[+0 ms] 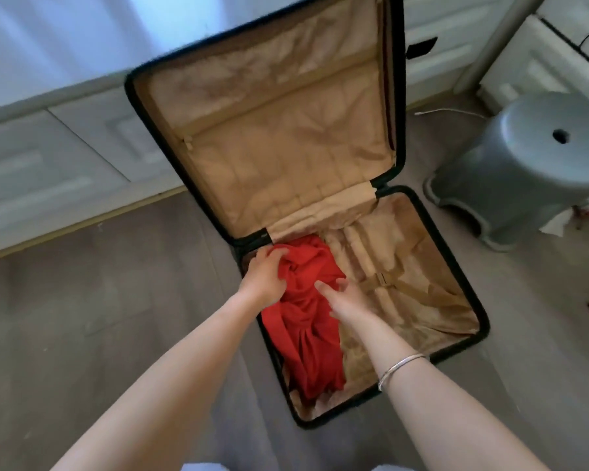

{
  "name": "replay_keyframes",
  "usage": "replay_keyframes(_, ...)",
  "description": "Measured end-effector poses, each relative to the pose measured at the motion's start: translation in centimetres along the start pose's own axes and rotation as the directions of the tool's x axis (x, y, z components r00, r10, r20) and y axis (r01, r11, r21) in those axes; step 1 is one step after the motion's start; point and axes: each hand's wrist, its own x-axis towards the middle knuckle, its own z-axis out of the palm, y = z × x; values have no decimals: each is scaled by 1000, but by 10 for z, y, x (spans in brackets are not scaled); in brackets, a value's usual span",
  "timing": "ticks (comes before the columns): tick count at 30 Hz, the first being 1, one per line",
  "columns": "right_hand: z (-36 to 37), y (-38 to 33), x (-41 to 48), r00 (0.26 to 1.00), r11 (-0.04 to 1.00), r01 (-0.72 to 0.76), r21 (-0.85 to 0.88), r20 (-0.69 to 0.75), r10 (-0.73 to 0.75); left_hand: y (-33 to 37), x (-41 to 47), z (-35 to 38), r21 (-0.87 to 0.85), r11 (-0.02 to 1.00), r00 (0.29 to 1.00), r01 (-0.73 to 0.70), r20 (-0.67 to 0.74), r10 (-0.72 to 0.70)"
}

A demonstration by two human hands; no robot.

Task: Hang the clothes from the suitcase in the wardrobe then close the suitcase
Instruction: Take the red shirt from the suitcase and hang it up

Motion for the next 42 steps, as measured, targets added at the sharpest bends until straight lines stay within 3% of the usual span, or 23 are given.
replay_keyframes(3, 16, 6, 36, 1000, 997, 5, 73, -21, -4, -9, 27, 18, 82, 996, 990, -33, -133, 44)
replay_keyframes(5, 25, 10, 55, 1000, 1000, 18, 18, -22, -18, -12, 40, 27, 325, 944, 962, -48, -240, 131)
replay_keyframes(8, 27, 9, 59, 995, 995, 98, -27, -23, -99, -11, 48, 29, 566, 821, 955, -71, -198, 219)
replay_keyframes(12, 16, -3, 19, 972, 972, 235, -22, 24, -234, -3, 37, 21, 456, 888, 996, -67, -21, 86)
replay_keyframes(15, -1, -18, -25, 979, 979, 201, -23, 40, -200, 19, 7, 2, 92, 994, 996, -67, 70, 61)
replay_keyframes(17, -13, -33, -55, 994, 994, 111, -17, 2, -111, 41, -16, -17, -45, 997, 997, -57, 54, 60)
replay_keyframes(19, -31, -54, -92, 999, 999, 46, 18, -17, -46, 66, -42, -42, -73, 994, 996, -85, 18, 86)
replay_keyframes(21, -54, -77, -137, 999, 999, 41, 21, -28, -41, 97, -76, -74, -85, 989, 993, -117, 6, 118)
replay_keyframes(26, -112, -138, -242, 993, 998, 56, 15, -103, -54, 183, -158, -161, -344, 928, 980, -144, 81, 183)
replay_keyframes(32, -181, -225, -367, 956, 980, 197, -7, -222, -193, 289, -243, -266, -260, 912, 948, -317, -108, 298)
replay_keyframes(38, -242, -310, -463, 933, 933, 352, 70, -102, -345, 376, -314, -360, -117, 893, 888, -435, -223, 403)
replay_keyframes(42, -272, -366, -517, 958, 932, 288, 219, -59, -282, 421, -353, -401, -34, 894, 876, -447, -220, 429)
